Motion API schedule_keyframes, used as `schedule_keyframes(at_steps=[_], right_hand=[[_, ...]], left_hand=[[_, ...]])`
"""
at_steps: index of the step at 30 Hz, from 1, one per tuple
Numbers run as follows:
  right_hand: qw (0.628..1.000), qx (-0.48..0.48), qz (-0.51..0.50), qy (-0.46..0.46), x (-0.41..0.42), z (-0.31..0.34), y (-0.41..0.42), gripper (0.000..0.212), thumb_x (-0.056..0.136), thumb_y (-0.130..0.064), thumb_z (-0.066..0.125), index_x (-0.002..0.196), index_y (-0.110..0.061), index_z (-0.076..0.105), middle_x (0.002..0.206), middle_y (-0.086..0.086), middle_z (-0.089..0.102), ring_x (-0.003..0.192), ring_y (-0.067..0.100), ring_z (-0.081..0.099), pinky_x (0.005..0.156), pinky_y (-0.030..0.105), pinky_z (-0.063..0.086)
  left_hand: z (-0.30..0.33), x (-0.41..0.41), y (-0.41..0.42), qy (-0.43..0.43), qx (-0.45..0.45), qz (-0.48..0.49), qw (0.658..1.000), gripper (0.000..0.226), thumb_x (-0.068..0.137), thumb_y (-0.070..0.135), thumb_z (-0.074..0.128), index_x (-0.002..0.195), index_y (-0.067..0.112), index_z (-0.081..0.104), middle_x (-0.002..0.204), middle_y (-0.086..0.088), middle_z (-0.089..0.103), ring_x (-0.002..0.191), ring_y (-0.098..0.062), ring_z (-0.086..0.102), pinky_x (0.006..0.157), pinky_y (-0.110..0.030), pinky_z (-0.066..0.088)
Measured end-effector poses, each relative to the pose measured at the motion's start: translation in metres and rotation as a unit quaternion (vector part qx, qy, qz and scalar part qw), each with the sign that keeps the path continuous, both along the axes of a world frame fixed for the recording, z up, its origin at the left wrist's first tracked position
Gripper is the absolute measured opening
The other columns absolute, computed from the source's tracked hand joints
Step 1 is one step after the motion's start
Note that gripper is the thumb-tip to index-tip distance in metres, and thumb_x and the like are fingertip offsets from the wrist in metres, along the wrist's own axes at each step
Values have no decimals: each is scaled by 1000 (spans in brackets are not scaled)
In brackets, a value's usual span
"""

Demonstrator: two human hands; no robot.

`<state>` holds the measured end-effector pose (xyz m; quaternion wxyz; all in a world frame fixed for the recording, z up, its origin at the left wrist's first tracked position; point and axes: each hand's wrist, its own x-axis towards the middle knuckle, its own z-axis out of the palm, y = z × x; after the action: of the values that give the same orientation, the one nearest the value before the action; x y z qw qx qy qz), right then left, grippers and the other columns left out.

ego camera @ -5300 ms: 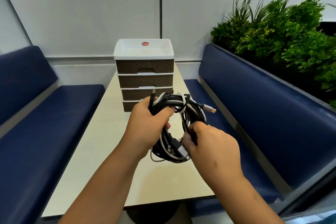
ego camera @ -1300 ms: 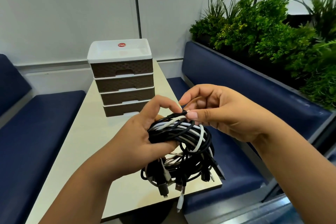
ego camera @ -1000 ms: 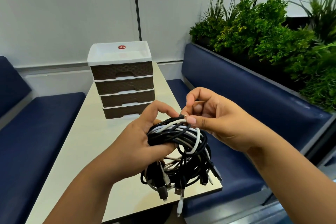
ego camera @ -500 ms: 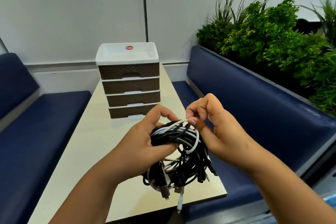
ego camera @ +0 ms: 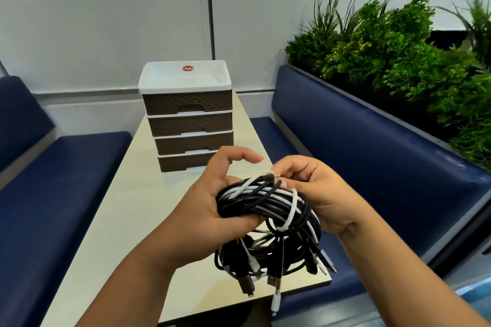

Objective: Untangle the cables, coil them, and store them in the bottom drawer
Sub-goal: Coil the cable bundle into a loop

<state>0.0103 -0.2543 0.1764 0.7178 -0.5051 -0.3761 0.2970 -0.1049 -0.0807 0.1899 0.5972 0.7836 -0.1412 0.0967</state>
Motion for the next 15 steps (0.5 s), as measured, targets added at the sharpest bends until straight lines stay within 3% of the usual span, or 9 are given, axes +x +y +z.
schedule_keyframes(at_steps=[2,6,11,15], right_hand=[[1000,-19,-20,-8,-2,-1,4,10,77,-16,70,85,-13,75,78,6,72,68,15,70,62,25,56],[992,-33,-112,-41,-2,14,-1,16,87,-14,62,98,-5,70,84,9,70,74,18,65,70,27,54],[957,-156,-168,-177,-13,37,-6,29,85,-35,69,90,-7,76,88,18,72,85,39,64,89,51,52],[924,-230,-205,-226,-12,47,1,26,83,-42,72,83,-16,75,81,11,72,78,26,64,89,53,53]], left_hand=[[3,0,0,-12,4,-9,1000,53,75,1,71,113,33,54,75,-5,63,57,-11,55,57,-24,47],[4,-1,1,-16,0,6,1000,45,75,5,72,108,30,55,79,-5,65,58,-11,55,58,-24,47],[1,3,4,3,51,58,997,50,77,4,70,111,35,52,83,-11,67,62,-21,57,60,-27,48],[0,6,1,8,49,95,994,56,80,1,71,115,38,48,83,-11,67,61,-18,56,60,-30,49]])
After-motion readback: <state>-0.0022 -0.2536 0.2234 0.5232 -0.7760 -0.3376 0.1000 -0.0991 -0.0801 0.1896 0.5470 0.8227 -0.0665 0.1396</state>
